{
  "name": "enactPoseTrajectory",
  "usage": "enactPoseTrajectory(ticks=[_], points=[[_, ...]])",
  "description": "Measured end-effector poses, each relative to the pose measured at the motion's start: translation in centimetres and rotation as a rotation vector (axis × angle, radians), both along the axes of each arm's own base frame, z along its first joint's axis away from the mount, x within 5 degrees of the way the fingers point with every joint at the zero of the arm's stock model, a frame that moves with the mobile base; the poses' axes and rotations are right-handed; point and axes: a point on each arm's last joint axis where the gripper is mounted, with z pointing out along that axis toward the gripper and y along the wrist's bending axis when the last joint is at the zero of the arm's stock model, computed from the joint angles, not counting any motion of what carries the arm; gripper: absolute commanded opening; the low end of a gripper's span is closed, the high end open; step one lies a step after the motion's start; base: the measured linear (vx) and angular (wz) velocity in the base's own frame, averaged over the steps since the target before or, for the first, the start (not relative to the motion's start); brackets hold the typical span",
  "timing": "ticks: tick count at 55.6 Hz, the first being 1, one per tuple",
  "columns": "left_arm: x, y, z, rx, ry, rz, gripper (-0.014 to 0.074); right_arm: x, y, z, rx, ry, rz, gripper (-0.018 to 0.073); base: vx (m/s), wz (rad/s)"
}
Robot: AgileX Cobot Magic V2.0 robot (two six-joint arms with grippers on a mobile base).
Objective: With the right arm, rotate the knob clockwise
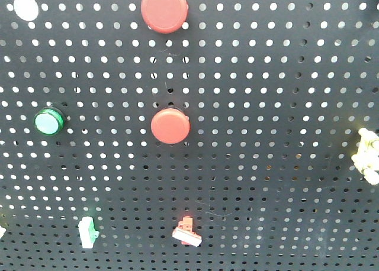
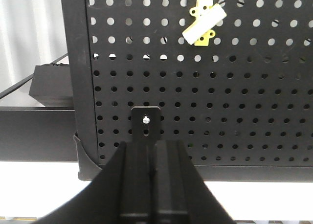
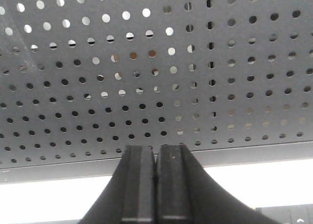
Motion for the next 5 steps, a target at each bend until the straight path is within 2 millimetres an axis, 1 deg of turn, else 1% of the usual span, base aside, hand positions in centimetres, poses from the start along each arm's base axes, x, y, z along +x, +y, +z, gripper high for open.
enactPoseTrajectory(ticks=[5], points=[[0.00, 0.00, 0.00, 0.000, 0.000, 0.000, -0.0006, 0.00, 0.00, 0.00, 0.000, 0.000, 0.000, -0.0009, 0.00, 0.00]])
